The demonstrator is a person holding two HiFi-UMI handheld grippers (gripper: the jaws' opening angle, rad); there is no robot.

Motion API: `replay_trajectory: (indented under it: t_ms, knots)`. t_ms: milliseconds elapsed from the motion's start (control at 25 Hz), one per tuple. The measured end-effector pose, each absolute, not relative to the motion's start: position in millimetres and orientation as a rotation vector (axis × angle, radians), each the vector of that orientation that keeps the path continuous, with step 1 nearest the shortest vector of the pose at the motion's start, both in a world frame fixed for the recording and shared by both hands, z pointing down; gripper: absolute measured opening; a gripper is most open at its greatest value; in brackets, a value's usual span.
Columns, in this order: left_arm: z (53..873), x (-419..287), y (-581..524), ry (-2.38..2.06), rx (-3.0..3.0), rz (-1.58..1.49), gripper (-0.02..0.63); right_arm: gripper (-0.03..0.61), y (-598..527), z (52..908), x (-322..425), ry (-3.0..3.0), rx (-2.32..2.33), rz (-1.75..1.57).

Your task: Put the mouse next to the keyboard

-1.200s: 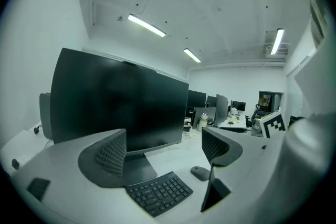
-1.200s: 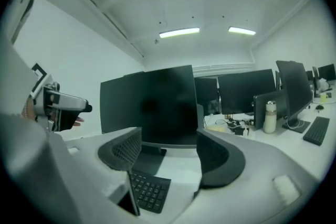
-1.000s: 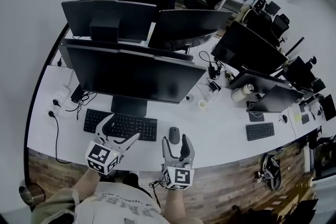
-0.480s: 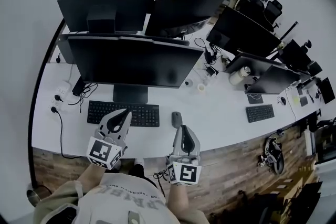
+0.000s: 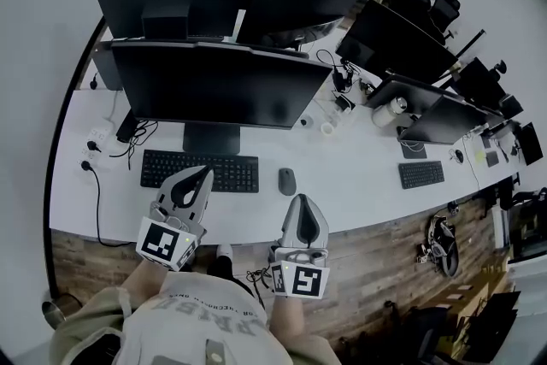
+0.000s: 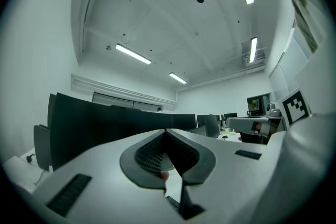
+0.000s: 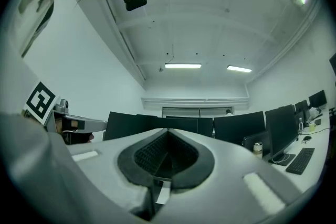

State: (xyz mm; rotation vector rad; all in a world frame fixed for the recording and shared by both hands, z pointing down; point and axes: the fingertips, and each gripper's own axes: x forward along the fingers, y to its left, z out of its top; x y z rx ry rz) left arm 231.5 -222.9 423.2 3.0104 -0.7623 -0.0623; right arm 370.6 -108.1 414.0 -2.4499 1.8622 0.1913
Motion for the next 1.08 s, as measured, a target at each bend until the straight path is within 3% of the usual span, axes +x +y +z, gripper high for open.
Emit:
replay_trajectory:
  t_ms: [1080]
  knots:
    - [418, 233, -221, -0.814, 3.019, -0.057, 0.011, 0.0, -94, 411, 388, 1.809, -2.519, 0.2]
